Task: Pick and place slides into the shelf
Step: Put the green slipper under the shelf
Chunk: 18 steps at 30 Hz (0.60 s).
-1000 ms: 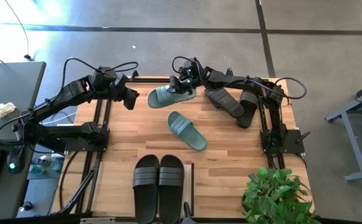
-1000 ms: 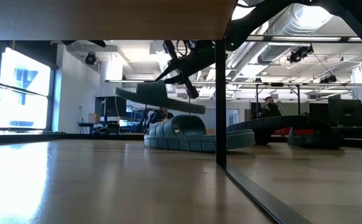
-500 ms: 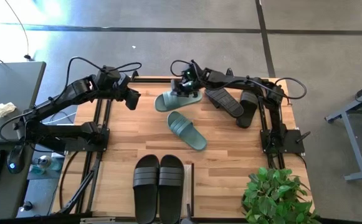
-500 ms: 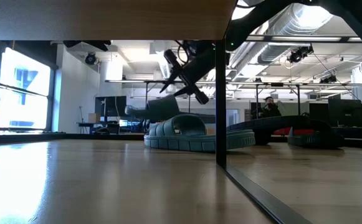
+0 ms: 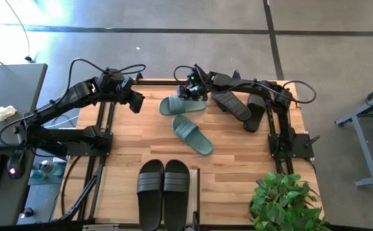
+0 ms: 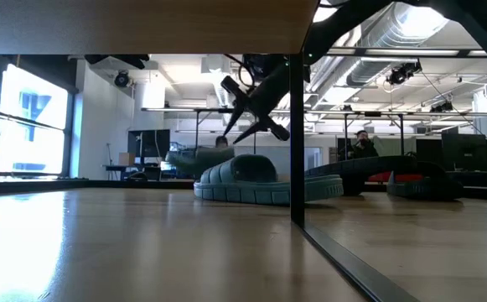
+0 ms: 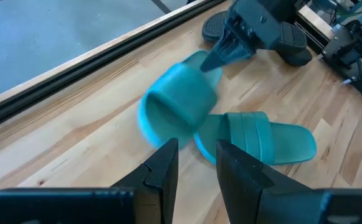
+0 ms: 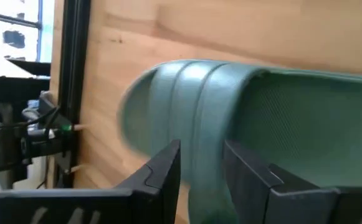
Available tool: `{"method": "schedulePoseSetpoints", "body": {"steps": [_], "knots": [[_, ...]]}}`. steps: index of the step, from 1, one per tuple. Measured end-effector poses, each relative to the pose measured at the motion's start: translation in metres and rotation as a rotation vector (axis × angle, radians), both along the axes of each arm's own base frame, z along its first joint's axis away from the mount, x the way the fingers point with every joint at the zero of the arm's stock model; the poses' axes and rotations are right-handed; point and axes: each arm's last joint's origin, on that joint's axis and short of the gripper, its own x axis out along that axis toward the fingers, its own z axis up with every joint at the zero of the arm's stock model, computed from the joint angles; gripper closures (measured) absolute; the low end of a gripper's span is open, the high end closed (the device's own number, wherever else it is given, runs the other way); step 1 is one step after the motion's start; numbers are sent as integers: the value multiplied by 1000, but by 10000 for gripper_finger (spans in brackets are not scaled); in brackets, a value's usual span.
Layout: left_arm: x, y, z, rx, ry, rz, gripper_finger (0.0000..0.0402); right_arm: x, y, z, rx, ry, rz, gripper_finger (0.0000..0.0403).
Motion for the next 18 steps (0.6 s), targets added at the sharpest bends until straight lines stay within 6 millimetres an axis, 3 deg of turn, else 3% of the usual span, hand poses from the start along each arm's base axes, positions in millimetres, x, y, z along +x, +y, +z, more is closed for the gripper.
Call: {"method": "schedulePoseSetpoints", "body": {"steps": [9, 15, 18], "knots": [[-1, 0, -1, -7, 8, 0, 307, -9, 3, 38, -18, 146, 123, 295], [-3, -3, -4, -38, 47, 0, 307, -37, 35, 60, 131, 461, 351, 295], [-3, -3, -5, -42, 52, -2, 307, -40, 53, 59, 187, 501, 480, 295]]}}
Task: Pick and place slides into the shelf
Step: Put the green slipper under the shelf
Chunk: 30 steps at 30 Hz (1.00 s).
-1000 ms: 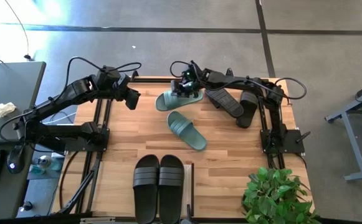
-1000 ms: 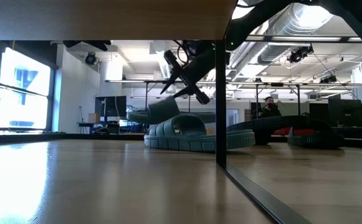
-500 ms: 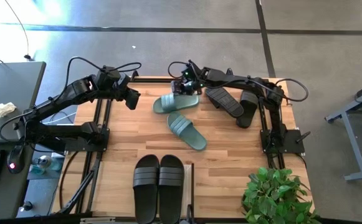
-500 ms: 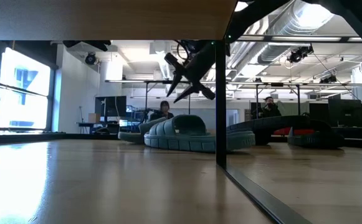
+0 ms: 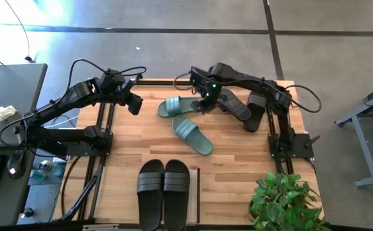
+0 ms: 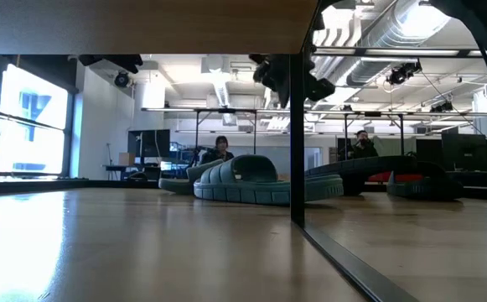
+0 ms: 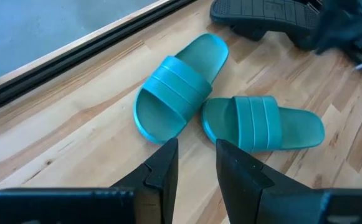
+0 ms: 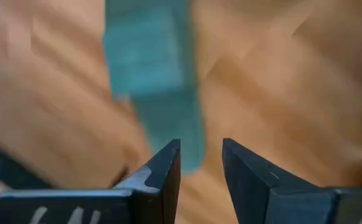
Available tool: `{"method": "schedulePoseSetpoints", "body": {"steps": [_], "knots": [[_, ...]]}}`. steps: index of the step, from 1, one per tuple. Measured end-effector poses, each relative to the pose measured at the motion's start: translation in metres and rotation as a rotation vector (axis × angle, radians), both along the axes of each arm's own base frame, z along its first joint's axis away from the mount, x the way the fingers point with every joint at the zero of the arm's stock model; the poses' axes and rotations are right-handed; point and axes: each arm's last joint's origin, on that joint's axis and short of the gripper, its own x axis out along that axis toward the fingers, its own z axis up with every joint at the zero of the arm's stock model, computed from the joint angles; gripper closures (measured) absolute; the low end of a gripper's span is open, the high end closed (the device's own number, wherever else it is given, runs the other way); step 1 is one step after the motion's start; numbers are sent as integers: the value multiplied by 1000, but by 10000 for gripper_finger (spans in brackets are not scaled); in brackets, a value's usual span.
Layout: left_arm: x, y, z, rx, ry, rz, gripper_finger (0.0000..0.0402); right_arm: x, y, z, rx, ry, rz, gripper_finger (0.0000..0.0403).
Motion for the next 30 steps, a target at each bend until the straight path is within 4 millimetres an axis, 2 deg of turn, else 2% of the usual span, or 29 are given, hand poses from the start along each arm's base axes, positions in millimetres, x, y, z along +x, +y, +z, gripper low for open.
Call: {"method": "schedulePoseSetpoints", "body": {"steps": [3, 8, 12, 17, 22, 27, 30], "knots": [[0, -1, 0, -2, 0, -27, 307, 3, 18, -15, 89, 10, 86, 295], [0, -1, 0, -10, -3, -44, 307, 14, 38, -55, 260, -61, 73, 295], [0, -1, 0, -9, -3, -43, 307, 21, 38, -83, 305, -136, -12, 295], [0, -1, 0, -10, -3, -44, 307, 22, 37, -103, 315, -169, -91, 295], [0, -1, 0, -10, -2, -43, 307, 21, 36, -107, 202, -161, -114, 295], [0, -1, 0, -9, -4, -43, 307, 25, 36, -84, 79, -270, -160, 295], [1, -1, 0, -7, -7, -43, 307, 25, 40, -79, 52, -259, -195, 295]]}}
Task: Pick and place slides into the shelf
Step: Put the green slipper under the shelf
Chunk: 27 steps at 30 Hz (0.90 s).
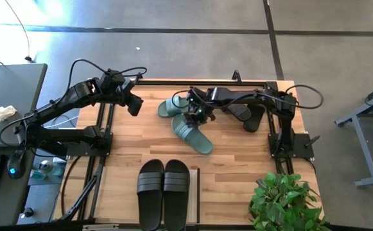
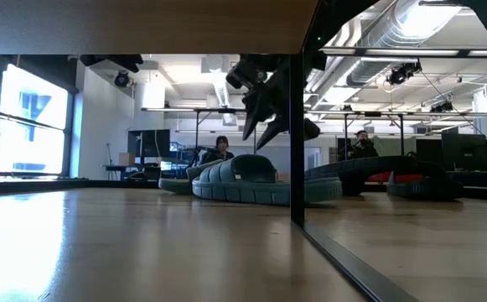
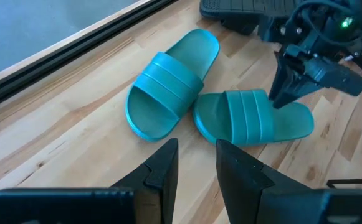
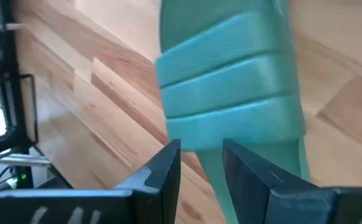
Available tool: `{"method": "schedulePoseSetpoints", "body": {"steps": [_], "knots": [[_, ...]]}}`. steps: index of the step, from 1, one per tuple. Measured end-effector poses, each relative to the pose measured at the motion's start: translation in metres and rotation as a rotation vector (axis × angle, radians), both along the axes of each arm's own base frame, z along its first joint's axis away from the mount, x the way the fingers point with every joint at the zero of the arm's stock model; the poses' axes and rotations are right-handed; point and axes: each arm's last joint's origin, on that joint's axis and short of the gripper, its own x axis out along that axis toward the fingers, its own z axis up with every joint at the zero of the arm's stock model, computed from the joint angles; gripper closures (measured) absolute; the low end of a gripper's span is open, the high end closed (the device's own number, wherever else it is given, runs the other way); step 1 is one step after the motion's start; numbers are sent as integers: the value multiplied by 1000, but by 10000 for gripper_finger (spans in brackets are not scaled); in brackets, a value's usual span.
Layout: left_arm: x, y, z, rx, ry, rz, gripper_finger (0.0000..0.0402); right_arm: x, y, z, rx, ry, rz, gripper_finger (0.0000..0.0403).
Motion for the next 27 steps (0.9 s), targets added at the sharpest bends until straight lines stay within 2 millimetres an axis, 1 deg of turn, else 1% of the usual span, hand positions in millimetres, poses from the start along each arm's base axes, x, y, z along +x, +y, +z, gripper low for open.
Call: {"method": "schedulePoseSetpoints", "body": {"steps": [4, 10, 12, 15, 18, 21, 27], "knots": [[0, 0, 0, 4, 1, -4, 307, 1, 13, 2, -21, 27, -15, 295], [1, 1, 1, 32, 0, -25, 307, 0, 42, 25, -188, 18, -116, 295], [2, 1, 2, 50, -6, -39, 307, 1, 52, 32, -206, 6, -158, 295], [4, 2, 5, 62, -47, -91, 307, 3, 69, 33, -196, 9, -202, 295], [6, 1, 7, 70, -75, -140, 307, 6, 86, 24, -178, -39, -275, 295], [7, 1, 7, 77, -86, -175, 307, 0, 101, 6, -151, -98, -402, 295], [7, 0, 7, 86, -88, -229, 307, -28, 121, -20, -101, -274, -738, 295]]}}
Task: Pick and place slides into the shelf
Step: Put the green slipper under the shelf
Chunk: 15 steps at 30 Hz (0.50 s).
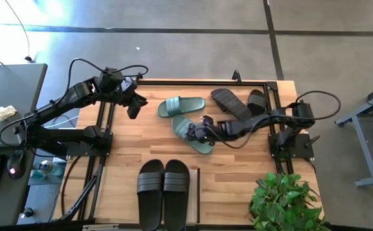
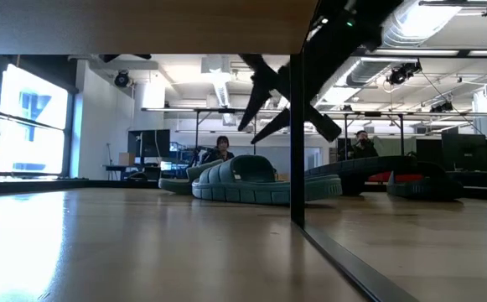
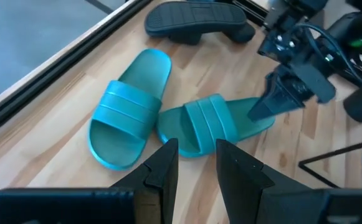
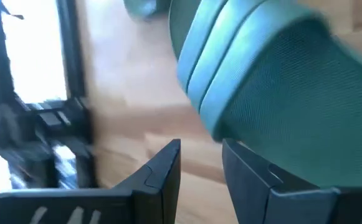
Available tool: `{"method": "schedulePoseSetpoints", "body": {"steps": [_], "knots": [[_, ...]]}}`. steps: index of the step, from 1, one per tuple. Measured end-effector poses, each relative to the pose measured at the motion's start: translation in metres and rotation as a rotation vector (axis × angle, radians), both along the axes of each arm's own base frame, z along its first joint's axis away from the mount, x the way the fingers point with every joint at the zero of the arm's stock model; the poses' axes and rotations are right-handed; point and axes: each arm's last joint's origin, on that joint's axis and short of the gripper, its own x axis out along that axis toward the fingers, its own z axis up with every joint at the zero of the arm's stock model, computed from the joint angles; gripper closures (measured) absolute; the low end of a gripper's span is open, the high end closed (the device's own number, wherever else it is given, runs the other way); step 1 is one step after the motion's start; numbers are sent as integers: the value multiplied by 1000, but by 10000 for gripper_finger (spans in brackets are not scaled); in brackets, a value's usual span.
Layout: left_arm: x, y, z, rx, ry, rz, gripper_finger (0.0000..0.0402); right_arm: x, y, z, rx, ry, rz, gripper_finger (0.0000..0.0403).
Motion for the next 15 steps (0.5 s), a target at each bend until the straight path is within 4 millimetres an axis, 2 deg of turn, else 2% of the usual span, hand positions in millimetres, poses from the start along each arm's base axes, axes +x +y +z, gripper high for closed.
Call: {"method": "schedulePoseSetpoints", "body": {"steps": [6, 10, 15], "knots": [[0, 0, 1, 14, -5, -15, 307, -9, 2, -24, 50, -117, -138, 295], [1, 0, 1, 15, -12, -21, 307, -10, -6, -24, 29, -124, -201, 295], [1, 0, 1, 11, -15, -24, 307, -9, -17, -26, 58, -110, -178, 295]]}}
